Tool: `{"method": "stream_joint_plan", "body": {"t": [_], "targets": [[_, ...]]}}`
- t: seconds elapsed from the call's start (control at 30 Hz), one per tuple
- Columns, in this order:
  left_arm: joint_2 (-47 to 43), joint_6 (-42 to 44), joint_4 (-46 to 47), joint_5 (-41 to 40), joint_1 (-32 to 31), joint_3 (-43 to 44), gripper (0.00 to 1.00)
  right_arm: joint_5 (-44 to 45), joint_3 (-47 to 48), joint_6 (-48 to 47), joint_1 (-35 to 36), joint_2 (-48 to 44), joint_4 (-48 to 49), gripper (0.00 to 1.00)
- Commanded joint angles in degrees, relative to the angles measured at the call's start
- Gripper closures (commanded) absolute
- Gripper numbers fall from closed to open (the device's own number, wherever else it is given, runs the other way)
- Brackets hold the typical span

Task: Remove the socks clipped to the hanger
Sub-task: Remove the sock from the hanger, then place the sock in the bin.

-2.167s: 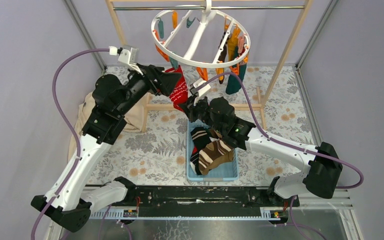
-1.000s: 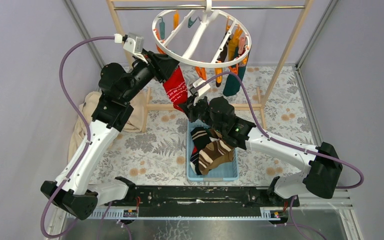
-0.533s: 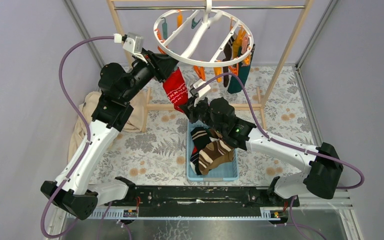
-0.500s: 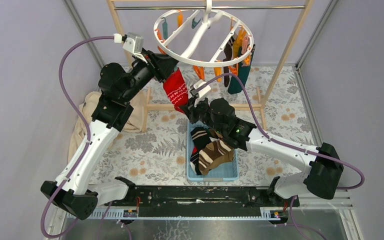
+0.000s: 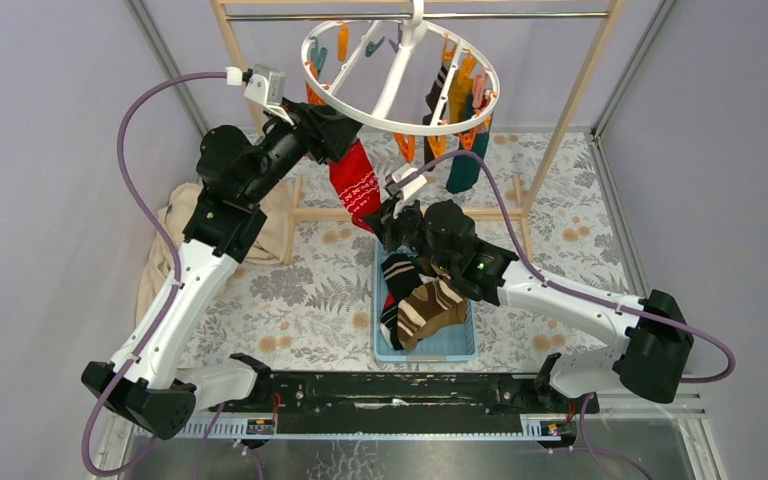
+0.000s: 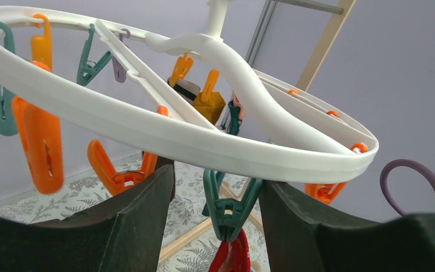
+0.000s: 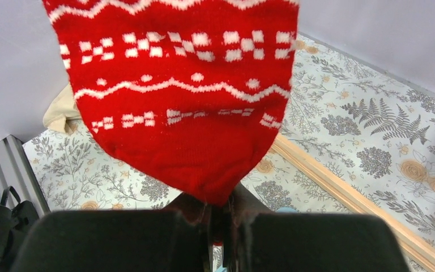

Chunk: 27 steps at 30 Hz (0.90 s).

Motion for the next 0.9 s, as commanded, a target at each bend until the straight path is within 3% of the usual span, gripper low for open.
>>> {"method": "stream_joint_plan", "body": {"t": [0.0, 0.1, 0.3, 0.5, 0.6, 0.8, 0.87], "targets": [[-0.4, 0.2, 3.0, -0.8, 0.4, 1.1, 0.36, -0.5, -0.6, 0.9, 0.4, -3.1, 1.4, 1.0], [-0.5, 0.2, 3.1, -0.8, 0.3, 0.8, 0.36, -0.2, -2.2, 1.5, 0.4, -4.8, 0.5, 1.0], [-0.5, 0.5, 3.2, 0.1, 0.4, 0.6, 0.65, 1.0, -7.1, 3.4, 0.4, -10.8, -2.7, 1.0], [-0.3, 0.3, 3.3, 0.1, 0.5, 0.6, 0.73, 0.6, -11.3, 5.2, 0.4, -16.2, -7.8, 1.0], [-0.4, 0.2, 3.0, 0.0, 0.5, 0.7, 0.67, -0.8, -12.1, 6.3, 0.4, -18.2, -11.1, 1.0], [-0.7, 0.1, 0.5, -1.4, 0.5, 0.9, 0.29, -3.5, -15.2, 9.6, 0.4, -20.4, -17.4, 1.0], [-0.9, 0.3, -0.7, -1.8, 0.5, 1.1, 0.22, -3.3, -16.7, 10.7, 0.4, -21.0, -18.8, 1.0]]}}
